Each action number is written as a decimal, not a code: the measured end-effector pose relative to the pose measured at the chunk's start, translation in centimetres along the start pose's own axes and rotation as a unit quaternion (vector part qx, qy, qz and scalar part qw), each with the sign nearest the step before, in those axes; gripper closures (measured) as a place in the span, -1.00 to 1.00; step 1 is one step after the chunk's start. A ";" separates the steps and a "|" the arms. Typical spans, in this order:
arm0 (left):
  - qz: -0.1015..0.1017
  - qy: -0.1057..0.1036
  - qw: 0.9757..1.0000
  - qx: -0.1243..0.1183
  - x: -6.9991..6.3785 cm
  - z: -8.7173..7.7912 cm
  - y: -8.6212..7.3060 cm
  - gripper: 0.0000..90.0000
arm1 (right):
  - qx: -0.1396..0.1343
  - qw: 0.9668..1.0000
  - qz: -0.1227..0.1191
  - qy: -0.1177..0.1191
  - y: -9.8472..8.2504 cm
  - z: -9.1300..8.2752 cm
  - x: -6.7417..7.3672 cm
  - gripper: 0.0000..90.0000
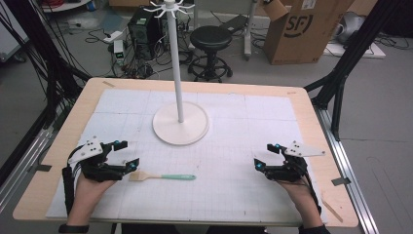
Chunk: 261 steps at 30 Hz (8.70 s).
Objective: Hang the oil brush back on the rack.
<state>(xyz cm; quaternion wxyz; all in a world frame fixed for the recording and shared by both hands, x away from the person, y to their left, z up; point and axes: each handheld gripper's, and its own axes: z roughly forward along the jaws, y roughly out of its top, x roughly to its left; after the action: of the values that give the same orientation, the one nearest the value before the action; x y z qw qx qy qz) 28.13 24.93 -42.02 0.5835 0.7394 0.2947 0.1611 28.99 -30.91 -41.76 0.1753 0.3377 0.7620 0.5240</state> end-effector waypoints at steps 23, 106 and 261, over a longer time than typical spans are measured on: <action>0.043 -0.077 0.991 0.100 -2.4 4.3 -1.2 -0.51 | 0.003 1.000 0.003 0.000 -0.2 0.1 -0.2 -0.59; 0.059 -0.085 0.979 0.176 -3.0 5.6 -1.4 0.83 | 0.005 1.000 0.009 0.013 -0.3 0.4 -0.7 -0.58; 0.024 0.073 0.996 -0.054 0.7 -1.1 24.3 -0.17 | -0.010 0.999 0.038 0.011 -0.3 -0.6 -2.1 -0.57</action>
<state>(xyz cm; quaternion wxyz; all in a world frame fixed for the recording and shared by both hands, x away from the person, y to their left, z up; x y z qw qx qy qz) 34.03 22.67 -18.51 0.5954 0.6999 0.3098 0.2444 30.00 -32.86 -41.95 0.1506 0.3590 0.7451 0.5415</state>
